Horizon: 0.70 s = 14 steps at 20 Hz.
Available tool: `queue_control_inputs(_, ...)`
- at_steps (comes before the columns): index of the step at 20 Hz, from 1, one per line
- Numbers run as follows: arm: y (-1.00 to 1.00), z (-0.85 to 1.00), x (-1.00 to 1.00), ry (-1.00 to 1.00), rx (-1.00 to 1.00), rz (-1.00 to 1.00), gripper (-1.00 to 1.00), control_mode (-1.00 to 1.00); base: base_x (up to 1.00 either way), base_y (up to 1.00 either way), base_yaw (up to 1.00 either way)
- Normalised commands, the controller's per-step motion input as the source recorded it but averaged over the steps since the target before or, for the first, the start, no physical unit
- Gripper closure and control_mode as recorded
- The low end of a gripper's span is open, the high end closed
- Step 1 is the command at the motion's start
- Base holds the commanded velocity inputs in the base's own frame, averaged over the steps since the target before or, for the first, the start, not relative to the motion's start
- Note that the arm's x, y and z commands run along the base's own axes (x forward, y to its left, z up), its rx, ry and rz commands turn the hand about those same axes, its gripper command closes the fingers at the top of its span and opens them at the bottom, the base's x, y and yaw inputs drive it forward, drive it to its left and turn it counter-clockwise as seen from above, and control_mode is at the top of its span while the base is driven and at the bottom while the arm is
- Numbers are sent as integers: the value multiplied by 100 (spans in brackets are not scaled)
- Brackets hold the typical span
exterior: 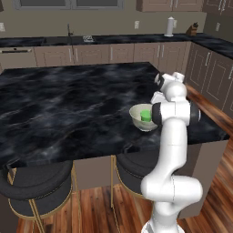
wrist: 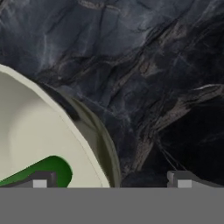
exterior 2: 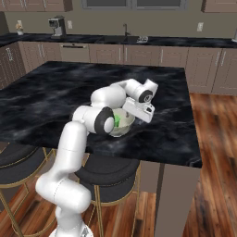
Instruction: Place the cup inside the bowl on the dining table and move the bowl to any counter.
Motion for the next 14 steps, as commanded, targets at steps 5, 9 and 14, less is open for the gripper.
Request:
queue_control_inputs(5,0,-15,1,4,0,0,-100,-100,0,0,0)
queue_control_inputs(9,0,-9,0,5,0,0,-100,-100,0,0,0)
queue_control_inputs(14,4,0,-1,3,0,0,-100,-100,0,0,0)
